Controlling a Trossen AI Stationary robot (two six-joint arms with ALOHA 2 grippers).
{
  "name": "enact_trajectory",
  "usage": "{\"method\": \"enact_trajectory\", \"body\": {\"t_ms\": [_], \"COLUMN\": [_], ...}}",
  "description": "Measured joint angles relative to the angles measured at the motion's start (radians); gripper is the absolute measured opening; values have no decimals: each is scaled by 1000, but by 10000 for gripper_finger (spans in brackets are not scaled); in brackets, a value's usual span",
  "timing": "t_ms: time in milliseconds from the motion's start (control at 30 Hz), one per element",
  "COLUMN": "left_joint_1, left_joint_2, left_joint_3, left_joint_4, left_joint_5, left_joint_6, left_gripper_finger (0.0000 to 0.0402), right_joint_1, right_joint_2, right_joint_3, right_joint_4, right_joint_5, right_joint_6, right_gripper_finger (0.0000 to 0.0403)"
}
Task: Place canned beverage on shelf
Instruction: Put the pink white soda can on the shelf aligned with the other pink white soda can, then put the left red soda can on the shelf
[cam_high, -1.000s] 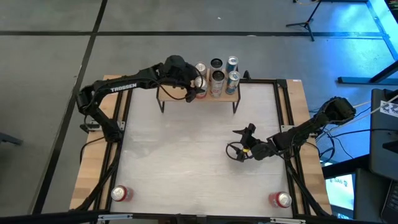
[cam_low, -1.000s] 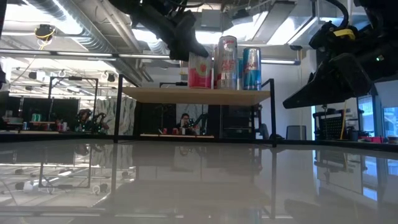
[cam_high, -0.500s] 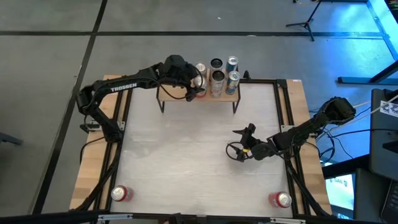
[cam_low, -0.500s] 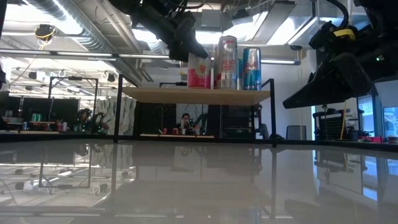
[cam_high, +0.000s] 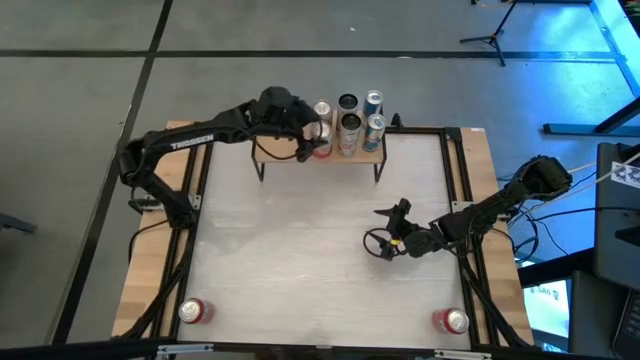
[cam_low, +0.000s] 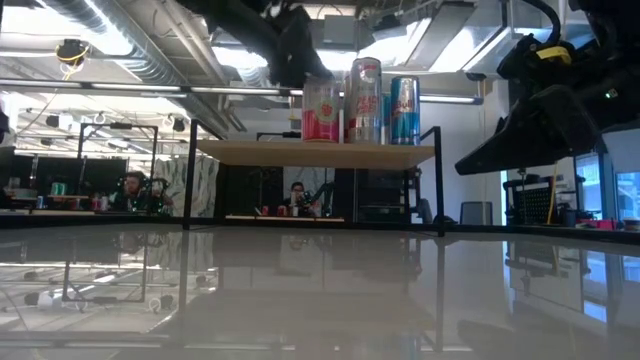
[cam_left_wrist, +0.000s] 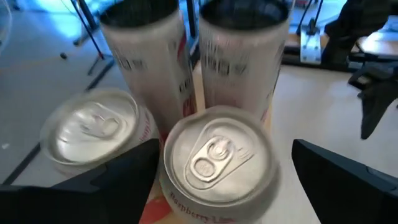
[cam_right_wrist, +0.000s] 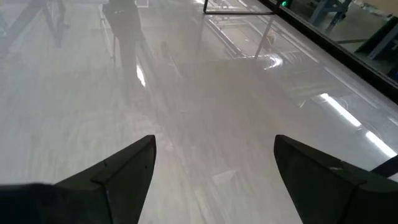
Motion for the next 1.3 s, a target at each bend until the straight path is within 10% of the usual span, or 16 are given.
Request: {"method": "enact_trajectory", "body": {"t_ms": [433,667,833,1300], "left_joint_1": [-146,-457,-660,-1137], "left_joint_2": [-242,-239,-239,-210], "left_joint_3": [0,-1,-1,-1], "left_joint_4": [-149,-385,-518,-887], "left_joint_5": [-29,-400,-537,-483], "left_joint_6": [-11,-147,-413,-1441], "left_gripper_finger": [353,353,353,353], "right_joint_1": [0,1,13,152], "right_joint_2": [0,0,0,0], "right_joint_3": [0,-1,-1,52], "right_joint_4": [5,34,118,301], "right_joint_5": [-10,-103,-179,-227], "right_joint_6": [20,29,-25,-150], "right_gripper_finger": [321,321,321,321]}}
